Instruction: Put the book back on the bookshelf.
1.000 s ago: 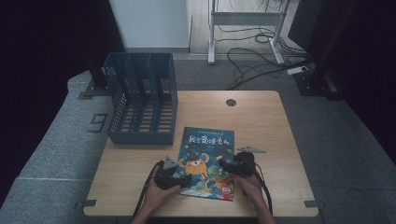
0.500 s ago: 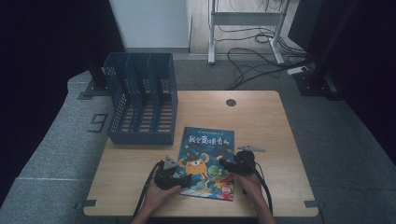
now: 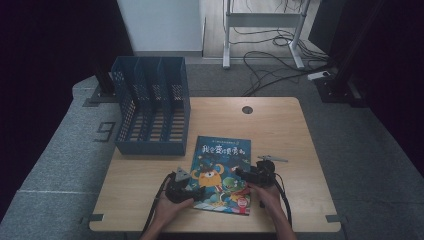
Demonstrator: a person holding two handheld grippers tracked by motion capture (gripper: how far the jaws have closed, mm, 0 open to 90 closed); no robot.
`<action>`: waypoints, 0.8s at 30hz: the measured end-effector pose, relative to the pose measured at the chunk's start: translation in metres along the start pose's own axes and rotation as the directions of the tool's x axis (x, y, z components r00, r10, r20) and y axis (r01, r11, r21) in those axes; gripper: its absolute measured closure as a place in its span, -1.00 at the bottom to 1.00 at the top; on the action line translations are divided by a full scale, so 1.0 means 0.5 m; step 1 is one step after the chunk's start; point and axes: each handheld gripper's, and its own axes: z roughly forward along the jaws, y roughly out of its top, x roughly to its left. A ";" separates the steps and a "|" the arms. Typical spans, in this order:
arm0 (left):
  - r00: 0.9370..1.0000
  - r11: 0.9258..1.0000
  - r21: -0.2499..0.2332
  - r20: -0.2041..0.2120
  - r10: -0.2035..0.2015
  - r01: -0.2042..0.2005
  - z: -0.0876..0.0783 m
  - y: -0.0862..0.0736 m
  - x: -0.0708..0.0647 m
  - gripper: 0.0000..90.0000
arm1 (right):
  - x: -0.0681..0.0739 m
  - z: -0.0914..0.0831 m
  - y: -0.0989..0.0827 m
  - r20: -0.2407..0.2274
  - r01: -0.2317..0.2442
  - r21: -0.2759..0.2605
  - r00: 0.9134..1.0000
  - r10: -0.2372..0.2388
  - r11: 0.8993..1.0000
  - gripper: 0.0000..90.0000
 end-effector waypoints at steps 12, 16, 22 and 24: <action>0.999 0.999 -0.001 0.038 -0.034 0.034 -0.003 0.001 0.009 -0.57 | 0.006 -0.025 0.012 -0.054 -0.017 -0.042 0.998 0.015 0.999 -0.44; 0.998 0.999 -0.001 0.043 -0.034 0.034 -0.004 0.001 0.011 -0.57 | 0.004 -0.027 0.013 -0.070 -0.028 -0.045 0.997 0.025 0.999 -0.43; 0.998 0.999 0.001 0.055 -0.041 0.041 -0.006 0.001 0.014 -0.58 | 0.004 -0.033 0.015 -0.093 -0.041 -0.054 0.995 0.036 0.998 -0.42; 0.997 0.999 0.003 0.062 -0.042 0.042 -0.007 0.001 0.017 -0.58 | 0.005 -0.034 0.016 -0.096 -0.043 -0.056 0.995 0.037 0.998 -0.42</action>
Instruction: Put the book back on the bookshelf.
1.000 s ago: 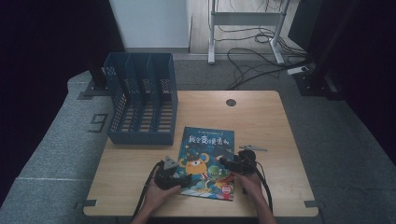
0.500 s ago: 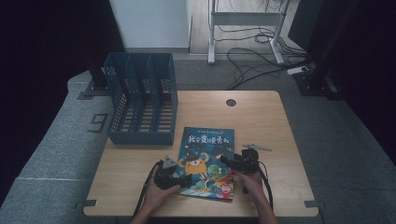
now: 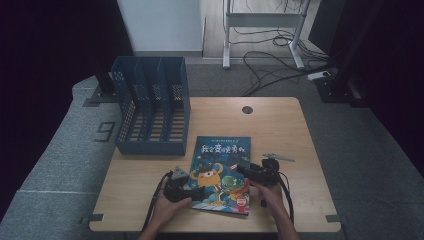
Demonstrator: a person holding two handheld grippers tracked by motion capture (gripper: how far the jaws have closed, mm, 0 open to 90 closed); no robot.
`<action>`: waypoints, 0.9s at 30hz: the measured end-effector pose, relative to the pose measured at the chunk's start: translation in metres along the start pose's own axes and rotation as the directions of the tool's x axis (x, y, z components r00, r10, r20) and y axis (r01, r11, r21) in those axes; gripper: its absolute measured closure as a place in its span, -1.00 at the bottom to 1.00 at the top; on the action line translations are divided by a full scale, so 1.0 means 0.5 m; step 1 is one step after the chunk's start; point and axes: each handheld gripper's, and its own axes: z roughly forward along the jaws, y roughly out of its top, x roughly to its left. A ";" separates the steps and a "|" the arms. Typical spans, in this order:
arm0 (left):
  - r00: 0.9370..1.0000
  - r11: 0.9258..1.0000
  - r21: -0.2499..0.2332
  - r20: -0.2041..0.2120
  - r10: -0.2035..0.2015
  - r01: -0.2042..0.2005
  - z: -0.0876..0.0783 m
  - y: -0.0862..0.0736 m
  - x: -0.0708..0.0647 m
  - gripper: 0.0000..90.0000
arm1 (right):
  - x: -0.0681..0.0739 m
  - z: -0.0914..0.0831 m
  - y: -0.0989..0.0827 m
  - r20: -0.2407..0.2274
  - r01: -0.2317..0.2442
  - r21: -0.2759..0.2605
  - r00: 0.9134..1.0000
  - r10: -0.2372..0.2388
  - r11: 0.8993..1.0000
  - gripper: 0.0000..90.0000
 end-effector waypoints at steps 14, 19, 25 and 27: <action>1.000 1.000 -0.006 0.006 -0.004 0.004 0.000 -0.001 0.001 -0.62 | 0.006 -0.004 0.001 -0.004 0.001 -0.004 1.000 -0.001 1.000 -0.40; 1.000 1.000 -0.003 0.002 0.002 -0.002 0.000 -0.002 0.001 -0.62 | 0.000 -0.002 -0.002 -0.010 -0.021 0.006 1.000 0.021 1.000 -0.38; 1.000 1.000 -0.002 -0.007 0.009 -0.009 0.001 -0.002 0.000 -0.62 | -0.004 0.001 -0.004 -0.003 -0.036 0.020 0.999 0.036 0.999 -0.36; 1.000 1.000 -0.002 -0.011 0.014 -0.014 0.001 -0.002 -0.001 -0.62 | -0.006 0.004 -0.005 0.004 -0.037 0.029 0.999 0.037 0.999 -0.36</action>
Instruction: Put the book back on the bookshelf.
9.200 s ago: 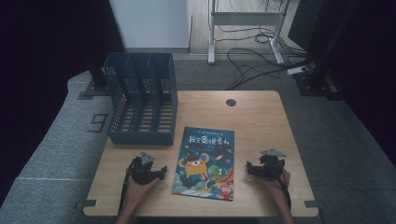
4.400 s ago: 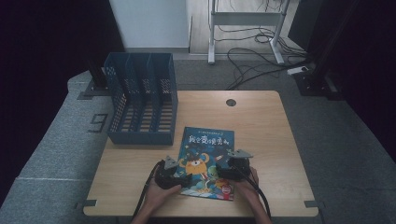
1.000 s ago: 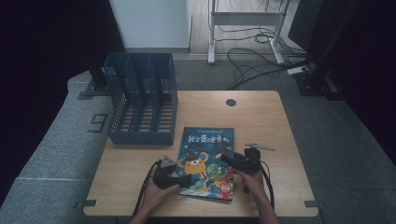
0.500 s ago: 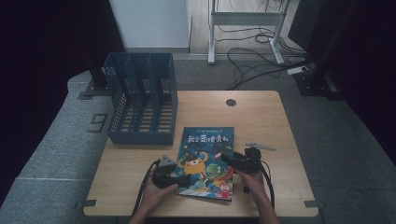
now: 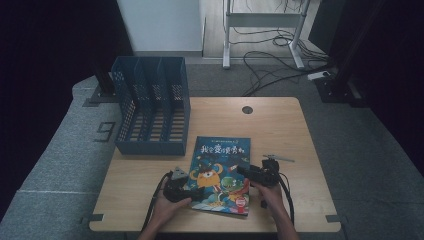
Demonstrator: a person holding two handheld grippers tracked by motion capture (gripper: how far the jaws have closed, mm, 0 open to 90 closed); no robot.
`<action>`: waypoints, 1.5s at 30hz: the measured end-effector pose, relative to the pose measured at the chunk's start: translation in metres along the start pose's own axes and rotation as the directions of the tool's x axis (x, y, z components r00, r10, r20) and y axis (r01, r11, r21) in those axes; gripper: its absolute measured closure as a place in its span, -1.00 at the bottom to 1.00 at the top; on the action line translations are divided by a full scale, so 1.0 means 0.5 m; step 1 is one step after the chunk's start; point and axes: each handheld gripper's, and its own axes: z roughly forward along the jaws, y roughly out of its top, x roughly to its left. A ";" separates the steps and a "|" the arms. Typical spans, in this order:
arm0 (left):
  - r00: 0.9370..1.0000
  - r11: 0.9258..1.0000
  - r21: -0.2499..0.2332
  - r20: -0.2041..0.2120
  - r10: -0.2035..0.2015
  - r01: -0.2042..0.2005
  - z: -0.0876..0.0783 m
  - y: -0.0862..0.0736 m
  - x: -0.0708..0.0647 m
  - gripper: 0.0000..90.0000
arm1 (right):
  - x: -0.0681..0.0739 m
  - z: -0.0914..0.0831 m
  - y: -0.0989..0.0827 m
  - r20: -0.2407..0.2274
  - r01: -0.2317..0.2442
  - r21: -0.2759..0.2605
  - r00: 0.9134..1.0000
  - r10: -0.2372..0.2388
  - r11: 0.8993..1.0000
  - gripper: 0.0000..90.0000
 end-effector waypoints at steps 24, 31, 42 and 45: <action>0.997 0.999 0.008 0.060 -0.040 0.040 -0.010 0.001 0.019 -0.62 | -0.009 -0.022 0.013 -0.158 -0.079 -0.009 0.985 0.076 0.997 -0.33; 0.997 0.999 0.007 0.059 -0.042 0.041 -0.009 0.001 0.019 -0.62 | -0.013 -0.023 0.014 -0.175 -0.107 0.011 0.979 0.107 0.994 -0.30; 0.999 1.000 0.009 0.043 -0.027 0.027 -0.009 0.001 0.017 -0.61 | -0.012 -0.014 0.010 -0.121 -0.067 0.036 0.990 0.071 0.997 -0.28; 0.999 1.000 0.009 0.039 -0.024 0.024 -0.009 0.001 0.016 -0.61 | -0.011 -0.010 0.008 -0.097 -0.052 0.042 0.994 0.056 0.998 -0.28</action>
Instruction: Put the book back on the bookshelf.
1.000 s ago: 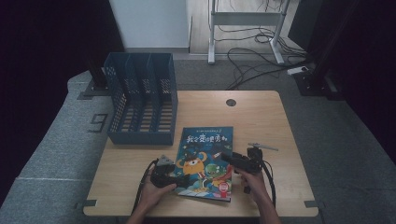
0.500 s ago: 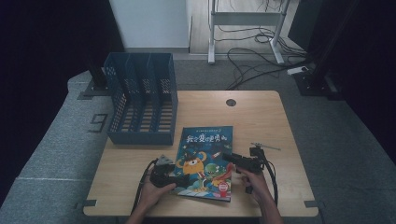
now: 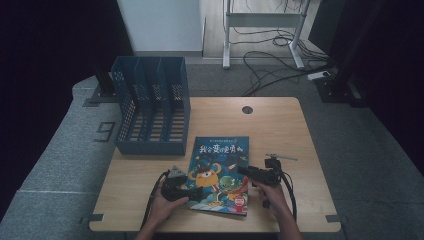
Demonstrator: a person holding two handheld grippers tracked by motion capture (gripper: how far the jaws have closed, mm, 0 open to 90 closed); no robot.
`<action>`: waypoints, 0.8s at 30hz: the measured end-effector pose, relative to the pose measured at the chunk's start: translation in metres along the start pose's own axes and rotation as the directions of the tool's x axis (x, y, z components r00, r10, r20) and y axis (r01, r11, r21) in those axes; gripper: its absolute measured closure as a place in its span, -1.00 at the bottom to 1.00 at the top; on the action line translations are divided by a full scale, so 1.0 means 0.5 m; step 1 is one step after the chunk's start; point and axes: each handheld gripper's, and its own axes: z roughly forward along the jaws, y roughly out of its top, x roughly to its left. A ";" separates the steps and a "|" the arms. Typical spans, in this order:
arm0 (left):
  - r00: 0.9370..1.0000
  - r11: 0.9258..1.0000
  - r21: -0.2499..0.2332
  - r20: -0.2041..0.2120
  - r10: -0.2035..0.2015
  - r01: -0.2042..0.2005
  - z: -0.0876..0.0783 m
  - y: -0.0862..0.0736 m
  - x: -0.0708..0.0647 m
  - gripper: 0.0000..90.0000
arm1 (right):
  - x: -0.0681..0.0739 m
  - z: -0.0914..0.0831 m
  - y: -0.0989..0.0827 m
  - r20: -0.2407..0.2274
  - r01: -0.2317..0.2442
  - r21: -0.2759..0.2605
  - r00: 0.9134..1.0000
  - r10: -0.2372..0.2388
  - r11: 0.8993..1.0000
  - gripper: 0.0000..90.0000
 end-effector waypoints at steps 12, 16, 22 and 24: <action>1.000 1.000 -0.001 0.001 0.003 -0.003 0.000 0.000 0.001 -0.61 | -0.002 0.028 -0.008 0.087 0.042 0.025 0.995 -0.044 0.999 -0.32; 1.000 1.000 0.000 0.004 0.001 -0.001 0.000 0.000 0.002 -0.61 | -0.007 0.039 -0.012 0.112 0.042 0.041 0.993 -0.046 0.998 -0.32; 1.000 1.000 0.000 0.005 0.001 -0.001 0.000 0.000 0.002 -0.61 | -0.009 0.047 -0.013 0.130 0.049 0.038 0.990 -0.053 0.998 -0.35; 1.000 1.000 0.000 0.005 0.001 -0.001 0.000 0.000 0.002 -0.61 | -0.003 0.052 -0.013 0.150 0.072 0.041 0.986 -0.078 0.997 -0.40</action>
